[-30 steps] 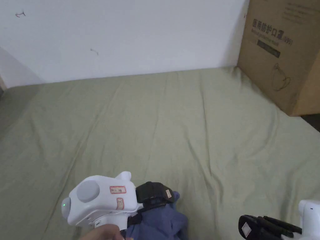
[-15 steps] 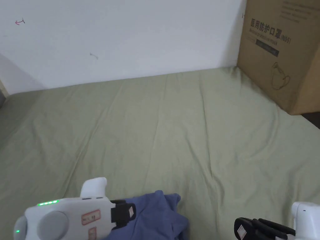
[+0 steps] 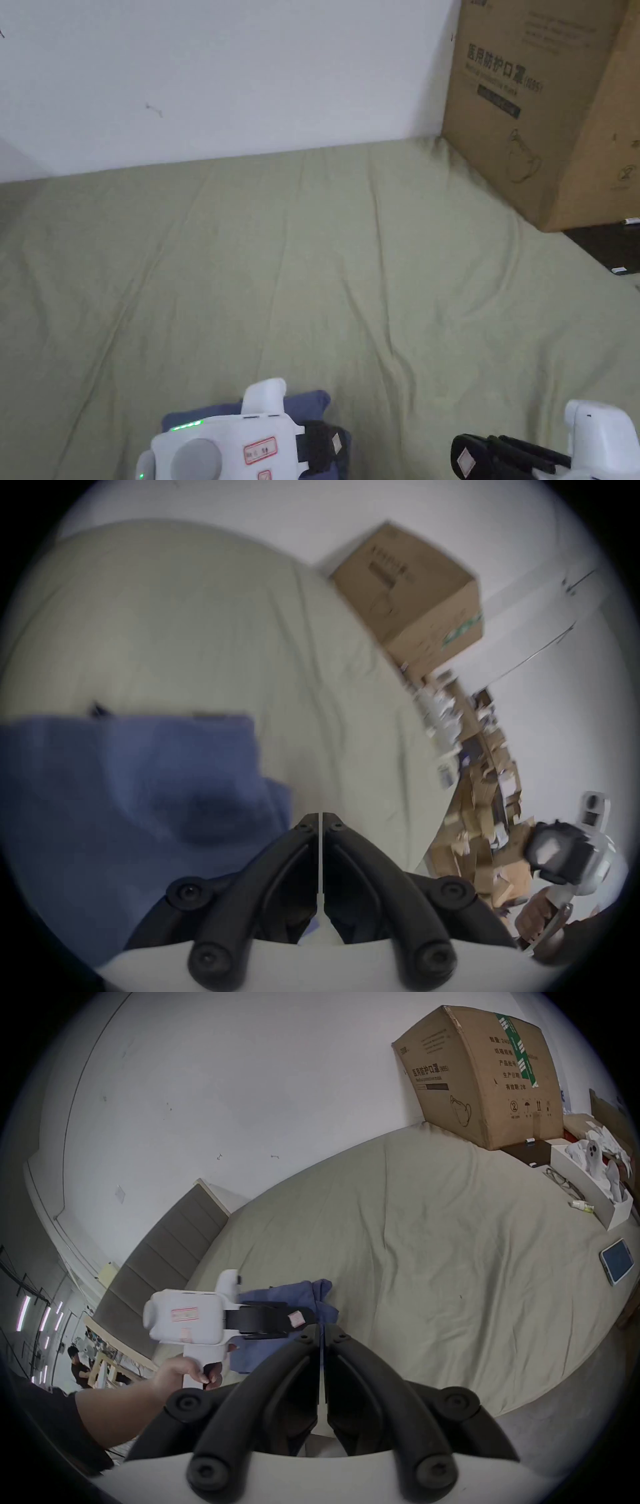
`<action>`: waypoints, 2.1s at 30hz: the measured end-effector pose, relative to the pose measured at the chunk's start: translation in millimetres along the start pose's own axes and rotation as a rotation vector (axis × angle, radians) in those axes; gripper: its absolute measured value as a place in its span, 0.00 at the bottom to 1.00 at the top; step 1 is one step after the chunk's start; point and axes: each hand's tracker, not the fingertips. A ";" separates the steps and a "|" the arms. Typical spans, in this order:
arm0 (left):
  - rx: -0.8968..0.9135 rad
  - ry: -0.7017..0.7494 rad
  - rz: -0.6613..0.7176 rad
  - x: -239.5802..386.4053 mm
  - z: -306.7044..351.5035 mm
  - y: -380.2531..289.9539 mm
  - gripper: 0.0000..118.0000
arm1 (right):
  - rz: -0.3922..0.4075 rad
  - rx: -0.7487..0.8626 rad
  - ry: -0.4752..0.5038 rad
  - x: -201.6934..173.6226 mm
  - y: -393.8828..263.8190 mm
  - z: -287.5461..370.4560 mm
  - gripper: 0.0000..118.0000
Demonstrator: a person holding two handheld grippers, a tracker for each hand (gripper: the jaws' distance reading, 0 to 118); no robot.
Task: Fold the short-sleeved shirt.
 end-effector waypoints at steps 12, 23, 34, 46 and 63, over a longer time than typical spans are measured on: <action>0.829 0.452 -0.475 88.2 247.8 -12.6 0.02 | 0.372 0.491 -0.033 -95.9 40.5 43.2 0.02; 1.011 0.799 -0.554 89.0 263.3 -100.1 0.01 | 0.390 0.704 -0.311 -98.7 -11.7 31.0 0.02; 0.992 0.782 -0.508 85.3 265.0 -90.5 0.01 | 0.364 0.686 -0.241 -94.3 4.4 32.2 0.02; 0.468 0.378 -0.003 -50.1 249.9 -43.3 0.01 | 0.234 -0.601 0.061 -34.6 -12.9 -234.9 0.02; 0.011 -0.450 0.432 -217.5 43.1 -8.8 1.00 | -0.034 -0.639 0.200 8.4 -14.0 -247.5 0.02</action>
